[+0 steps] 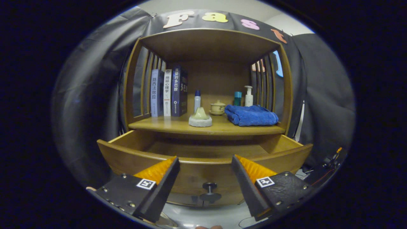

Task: Pull open the drawer, take out the items inside it, and place them on the countertop above the cabinet.

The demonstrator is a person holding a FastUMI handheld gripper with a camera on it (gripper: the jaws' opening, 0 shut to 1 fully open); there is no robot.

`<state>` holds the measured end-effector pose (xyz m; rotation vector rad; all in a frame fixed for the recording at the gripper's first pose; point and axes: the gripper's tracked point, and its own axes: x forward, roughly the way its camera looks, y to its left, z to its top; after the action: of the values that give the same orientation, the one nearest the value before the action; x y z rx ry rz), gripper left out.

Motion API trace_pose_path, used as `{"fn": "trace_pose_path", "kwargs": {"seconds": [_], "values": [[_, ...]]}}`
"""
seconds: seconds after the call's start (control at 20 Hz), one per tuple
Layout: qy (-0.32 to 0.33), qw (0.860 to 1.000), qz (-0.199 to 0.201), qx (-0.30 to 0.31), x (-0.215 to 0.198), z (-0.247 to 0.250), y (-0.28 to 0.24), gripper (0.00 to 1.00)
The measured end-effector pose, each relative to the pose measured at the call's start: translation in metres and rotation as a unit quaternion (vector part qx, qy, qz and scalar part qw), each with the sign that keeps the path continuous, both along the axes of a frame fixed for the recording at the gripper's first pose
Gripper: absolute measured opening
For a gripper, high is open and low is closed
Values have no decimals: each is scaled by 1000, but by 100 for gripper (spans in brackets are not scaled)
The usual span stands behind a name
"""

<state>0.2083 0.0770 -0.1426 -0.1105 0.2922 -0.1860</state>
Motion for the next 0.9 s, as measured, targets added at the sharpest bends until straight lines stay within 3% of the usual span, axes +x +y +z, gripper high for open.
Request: {"fn": "trace_pose_path", "kwargs": {"seconds": [0.9], "values": [[12, 1000, 0, -6, 73, -11, -9, 99]]}}
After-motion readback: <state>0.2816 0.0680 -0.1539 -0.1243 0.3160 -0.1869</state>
